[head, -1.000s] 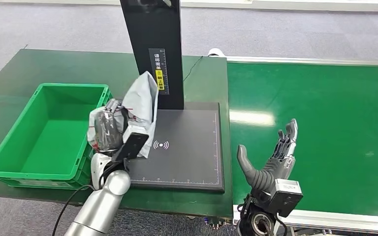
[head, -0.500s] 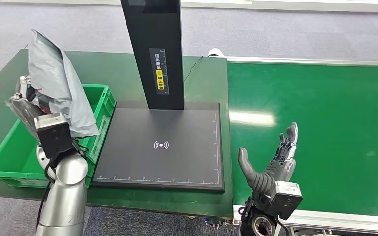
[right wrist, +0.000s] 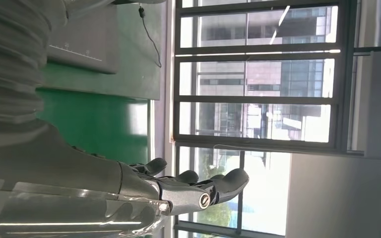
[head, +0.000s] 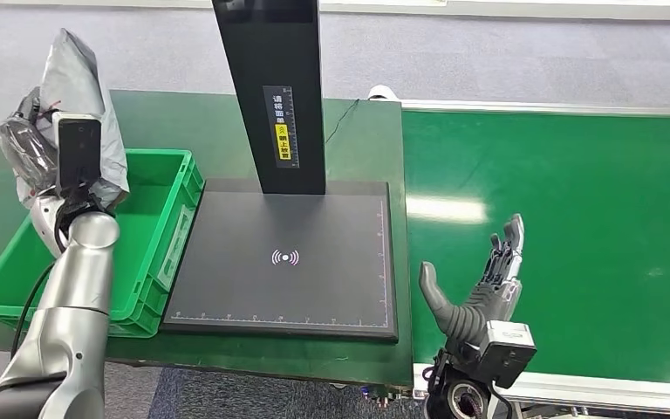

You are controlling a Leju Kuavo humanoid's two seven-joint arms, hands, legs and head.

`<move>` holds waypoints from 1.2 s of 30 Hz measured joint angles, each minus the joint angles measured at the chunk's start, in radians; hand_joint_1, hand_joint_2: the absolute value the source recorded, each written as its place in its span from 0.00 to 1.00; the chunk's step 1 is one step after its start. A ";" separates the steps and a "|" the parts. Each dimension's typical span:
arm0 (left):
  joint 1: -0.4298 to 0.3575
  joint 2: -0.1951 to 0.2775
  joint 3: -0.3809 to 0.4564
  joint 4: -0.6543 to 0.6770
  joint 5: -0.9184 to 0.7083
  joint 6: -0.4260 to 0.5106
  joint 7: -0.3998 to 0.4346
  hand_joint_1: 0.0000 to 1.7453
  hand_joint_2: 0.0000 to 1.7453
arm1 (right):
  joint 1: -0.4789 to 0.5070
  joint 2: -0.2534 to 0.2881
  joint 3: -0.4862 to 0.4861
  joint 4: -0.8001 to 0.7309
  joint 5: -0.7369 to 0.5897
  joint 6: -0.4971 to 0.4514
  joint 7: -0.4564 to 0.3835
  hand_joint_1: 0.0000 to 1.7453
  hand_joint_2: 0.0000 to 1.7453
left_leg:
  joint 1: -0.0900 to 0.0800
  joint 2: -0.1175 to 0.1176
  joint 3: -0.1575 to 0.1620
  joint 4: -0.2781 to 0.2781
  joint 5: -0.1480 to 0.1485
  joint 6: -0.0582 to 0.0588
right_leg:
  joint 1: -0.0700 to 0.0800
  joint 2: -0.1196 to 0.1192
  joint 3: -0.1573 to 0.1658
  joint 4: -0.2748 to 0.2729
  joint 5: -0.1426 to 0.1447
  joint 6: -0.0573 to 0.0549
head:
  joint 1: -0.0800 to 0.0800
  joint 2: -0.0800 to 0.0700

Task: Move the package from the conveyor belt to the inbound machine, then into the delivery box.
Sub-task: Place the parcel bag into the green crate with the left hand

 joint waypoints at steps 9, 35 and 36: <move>-0.025 0.026 0.073 0.262 -0.015 -0.016 0.011 0.25 1.00 | 0.000 0.001 0.000 0.000 0.001 0.000 0.000 0.00 1.00 | 0.000 0.000 -0.001 0.000 0.000 0.000 | 0.000 0.000 -0.001 0.000 0.000 0.000 | 0.000 0.000; 0.249 -0.078 0.088 -0.196 0.322 -0.033 -0.257 0.00 1.00 | -0.008 0.008 -0.005 0.026 -0.004 0.015 0.000 0.00 1.00 | 0.000 0.000 -0.002 0.000 0.000 0.000 | 0.000 0.000 -0.002 0.000 0.000 0.000 | 0.000 0.000; 0.275 -0.089 0.074 -0.234 0.353 -0.060 -0.267 0.00 1.00 | -0.007 0.008 -0.007 0.027 -0.003 0.020 0.000 0.00 1.00 | 0.000 0.000 -0.002 0.000 0.000 0.000 | 0.000 0.000 -0.003 0.000 0.000 0.000 | 0.000 0.000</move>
